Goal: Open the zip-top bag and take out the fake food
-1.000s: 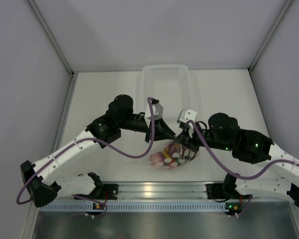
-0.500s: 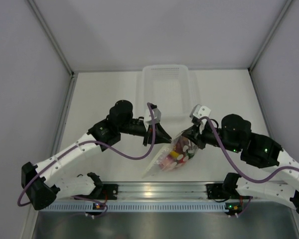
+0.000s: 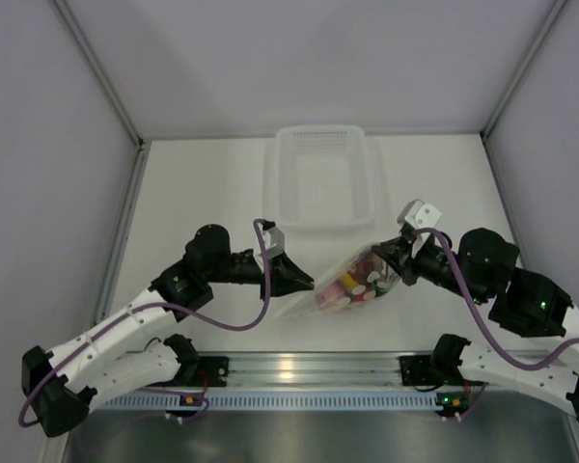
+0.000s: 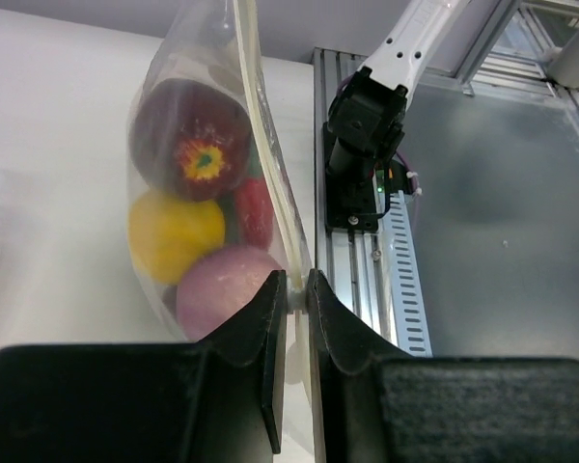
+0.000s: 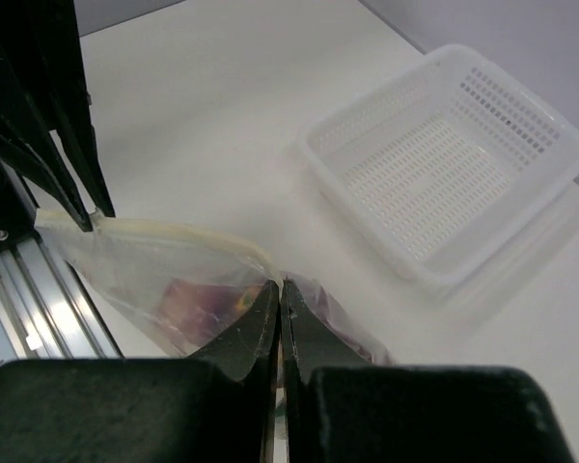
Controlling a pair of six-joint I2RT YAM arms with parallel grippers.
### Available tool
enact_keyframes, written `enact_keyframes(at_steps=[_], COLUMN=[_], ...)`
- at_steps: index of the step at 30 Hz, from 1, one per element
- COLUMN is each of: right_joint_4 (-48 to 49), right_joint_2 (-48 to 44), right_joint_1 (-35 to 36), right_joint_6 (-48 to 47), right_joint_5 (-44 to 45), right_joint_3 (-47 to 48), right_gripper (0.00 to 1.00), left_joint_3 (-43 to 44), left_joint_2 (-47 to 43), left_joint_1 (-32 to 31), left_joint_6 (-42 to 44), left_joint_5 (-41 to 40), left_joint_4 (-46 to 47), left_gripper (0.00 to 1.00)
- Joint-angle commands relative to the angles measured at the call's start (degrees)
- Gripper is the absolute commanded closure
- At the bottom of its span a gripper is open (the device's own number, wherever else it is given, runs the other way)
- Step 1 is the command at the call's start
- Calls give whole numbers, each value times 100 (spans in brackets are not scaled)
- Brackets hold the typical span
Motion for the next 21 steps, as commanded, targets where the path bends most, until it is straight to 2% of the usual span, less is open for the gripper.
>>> enact_keyframes(at_steps=[1, 10, 21], right_joint_4=[41, -311, -452], right_joint_2=[-216, -365, -550], right_joint_1=[-99, -99, -99], right_joint_6=[-31, 40, 84], right_joint_5=[599, 1012, 1144], right_joint_3=[460, 759, 953], right_gripper=[100, 100, 100], left_joint_3=[-366, -964, -1351], left_joint_2=[-307, -993, -1204], left_joint_1=[7, -54, -265], left_joint_6=[-478, -777, -970], left_joint_5=[62, -307, -606], left_joint_4=[590, 590, 696], left_gripper=[100, 100, 100])
